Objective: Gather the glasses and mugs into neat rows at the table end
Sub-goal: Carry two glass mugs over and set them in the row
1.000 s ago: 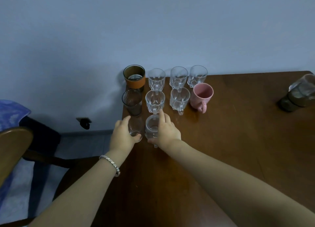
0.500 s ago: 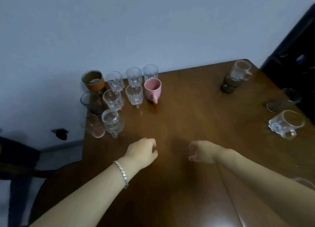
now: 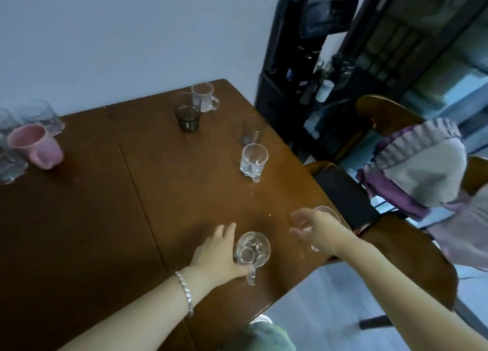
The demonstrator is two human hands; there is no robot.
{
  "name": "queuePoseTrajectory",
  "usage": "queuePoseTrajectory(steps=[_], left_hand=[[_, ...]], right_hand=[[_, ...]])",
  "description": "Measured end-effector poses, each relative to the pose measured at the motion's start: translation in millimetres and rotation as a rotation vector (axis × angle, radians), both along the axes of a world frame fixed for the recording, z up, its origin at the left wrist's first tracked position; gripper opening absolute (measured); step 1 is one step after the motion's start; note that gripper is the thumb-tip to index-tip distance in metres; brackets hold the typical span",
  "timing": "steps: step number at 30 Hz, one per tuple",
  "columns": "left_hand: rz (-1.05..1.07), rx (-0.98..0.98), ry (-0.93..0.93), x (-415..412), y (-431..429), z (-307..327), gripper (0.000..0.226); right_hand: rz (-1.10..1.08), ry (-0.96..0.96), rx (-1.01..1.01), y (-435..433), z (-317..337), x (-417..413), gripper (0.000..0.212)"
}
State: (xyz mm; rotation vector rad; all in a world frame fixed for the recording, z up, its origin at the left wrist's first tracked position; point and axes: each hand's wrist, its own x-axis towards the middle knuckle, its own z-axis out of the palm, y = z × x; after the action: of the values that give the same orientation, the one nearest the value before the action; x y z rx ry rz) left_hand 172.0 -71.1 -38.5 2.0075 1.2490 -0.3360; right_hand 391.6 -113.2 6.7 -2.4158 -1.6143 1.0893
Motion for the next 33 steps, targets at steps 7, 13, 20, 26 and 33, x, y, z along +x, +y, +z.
queuePoseTrajectory(steps=[7, 13, 20, 26, 33], left_hand=[[0.012, 0.025, 0.169, 59, -10, -20, 0.088], [0.138, 0.121, 0.147, 48, 5, -6, 0.087], [0.308, 0.182, 0.049, 19, 19, 17, 0.090], [0.475, 0.226, 0.019, -45, 15, 33, 0.092], [0.733, 0.279, 0.076, -170, 7, 46, 0.088]], right_hand=[[-0.114, 0.147, 0.003, -13, -28, 76, 0.018], [-0.135, -0.146, -0.001, 3, -62, 84, 0.081], [-0.251, -0.114, -0.044, 8, -83, 68, 0.087], [0.042, -0.090, -0.048, 29, -58, 12, 0.089], [0.365, 0.044, 0.089, 80, -19, -132, 0.083]])
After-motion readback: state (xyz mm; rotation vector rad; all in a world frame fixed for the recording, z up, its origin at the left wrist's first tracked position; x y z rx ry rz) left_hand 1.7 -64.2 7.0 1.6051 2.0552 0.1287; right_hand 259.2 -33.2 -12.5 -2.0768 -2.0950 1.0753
